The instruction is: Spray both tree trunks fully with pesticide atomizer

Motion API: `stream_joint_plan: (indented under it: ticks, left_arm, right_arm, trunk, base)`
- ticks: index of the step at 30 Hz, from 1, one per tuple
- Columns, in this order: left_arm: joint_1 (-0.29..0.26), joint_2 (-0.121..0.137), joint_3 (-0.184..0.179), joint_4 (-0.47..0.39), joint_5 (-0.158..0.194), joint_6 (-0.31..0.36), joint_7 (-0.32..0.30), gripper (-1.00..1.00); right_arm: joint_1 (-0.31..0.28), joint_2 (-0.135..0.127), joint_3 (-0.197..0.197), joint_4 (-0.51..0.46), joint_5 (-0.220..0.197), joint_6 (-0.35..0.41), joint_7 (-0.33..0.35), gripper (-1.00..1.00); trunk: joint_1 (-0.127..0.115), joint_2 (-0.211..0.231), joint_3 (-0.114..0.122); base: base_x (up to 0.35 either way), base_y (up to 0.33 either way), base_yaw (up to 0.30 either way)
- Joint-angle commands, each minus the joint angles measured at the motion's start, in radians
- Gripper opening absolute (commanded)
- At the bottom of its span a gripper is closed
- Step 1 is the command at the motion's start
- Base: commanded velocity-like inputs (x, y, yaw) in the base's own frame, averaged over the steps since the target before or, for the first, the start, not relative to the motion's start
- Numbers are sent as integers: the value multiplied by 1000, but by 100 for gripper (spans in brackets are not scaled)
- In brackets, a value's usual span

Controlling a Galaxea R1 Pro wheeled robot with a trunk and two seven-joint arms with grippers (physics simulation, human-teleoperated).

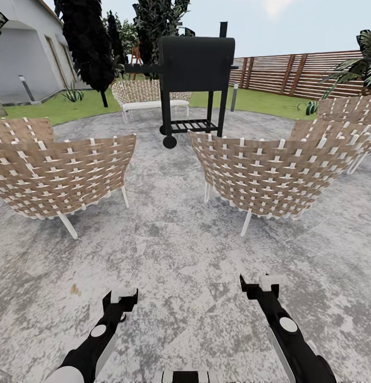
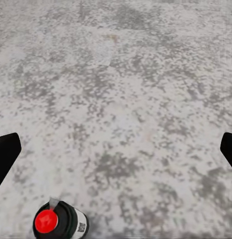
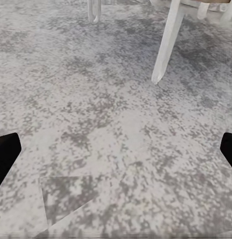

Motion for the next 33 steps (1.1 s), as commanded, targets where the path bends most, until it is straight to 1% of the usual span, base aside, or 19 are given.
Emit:
stream_joint_plan:
  ticks: [1, 6, 13, 20, 27, 33]
  left_arm:
    - [0, 0, 0, 0, 0, 0, 0, 100]
    - [0, 0, 0, 1, 0, 1, 0, 100]
    - [0, 0, 0, 3, 1, 1, 0, 100]
    - [-1, 0, 0, 28, 0, 0, 0, 100]
    - [-1, 4, 0, 31, -1, -5, 0, 100]
    - [-1, 5, 0, 30, -1, -6, 0, 100]
  right_arm:
    - [0, 0, 0, 0, 0, 0, 0, 100]
    - [0, 1, -1, -1, 0, 0, 0, 100]
    - [0, 0, -1, -1, 0, 0, 0, 100]
    - [0, 0, 0, 0, 0, -1, 0, 100]
    - [0, 0, 0, 0, 0, -1, 0, 100]
    - [0, 0, 0, 0, 0, -1, 0, 100]
  trunk:
    - [0, 0, -4]
    - [3, -1, -26]
    - [6, -3, -64]
    - [9, -5, -94]
    - [9, -5, -94]
    - [12, -6, -117]
  base:
    - [0, 0, 0]
    - [0, 0, 0]
    - [0, 0, 0]
    - [0, 0, 0]
    - [0, 0, 0]
    - [0, 0, 0]
